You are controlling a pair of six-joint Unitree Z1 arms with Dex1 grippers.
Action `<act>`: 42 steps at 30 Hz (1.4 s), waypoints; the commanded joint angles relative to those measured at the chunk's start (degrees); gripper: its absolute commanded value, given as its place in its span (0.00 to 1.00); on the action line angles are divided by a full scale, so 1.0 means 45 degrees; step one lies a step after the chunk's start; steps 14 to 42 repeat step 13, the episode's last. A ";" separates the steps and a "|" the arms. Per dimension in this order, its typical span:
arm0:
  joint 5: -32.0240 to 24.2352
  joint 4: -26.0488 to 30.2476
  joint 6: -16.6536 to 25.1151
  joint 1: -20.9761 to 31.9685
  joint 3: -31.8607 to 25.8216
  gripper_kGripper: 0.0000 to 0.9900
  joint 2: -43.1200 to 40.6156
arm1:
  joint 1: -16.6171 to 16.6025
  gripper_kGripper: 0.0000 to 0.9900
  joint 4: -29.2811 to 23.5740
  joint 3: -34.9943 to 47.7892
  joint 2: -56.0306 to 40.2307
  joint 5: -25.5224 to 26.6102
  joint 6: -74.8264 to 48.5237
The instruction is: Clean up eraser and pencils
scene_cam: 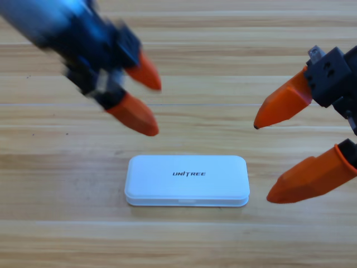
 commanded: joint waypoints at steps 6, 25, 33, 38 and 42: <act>0.0081 0.0779 -0.0455 -0.2893 0.0634 1.00 -0.1223 | -0.0301 0.95 -0.0343 0.0390 0.0109 0.0095 0.0073; 0.0218 0.0779 -0.0455 -0.2893 0.0771 1.00 -0.1243 | -0.0301 0.95 -0.0343 0.0409 0.0109 0.0095 0.0073; 0.0218 0.0779 -0.0455 -0.2893 0.0771 1.00 -0.1243 | -0.0301 0.95 -0.0343 0.0409 0.0109 0.0095 0.0073; 0.0218 0.0779 -0.0455 -0.2893 0.0771 1.00 -0.1243 | -0.0301 0.95 -0.0343 0.0409 0.0109 0.0095 0.0073; 0.0218 0.0779 -0.0455 -0.2893 0.0771 1.00 -0.1243 | -0.0301 0.95 -0.0343 0.0409 0.0109 0.0095 0.0073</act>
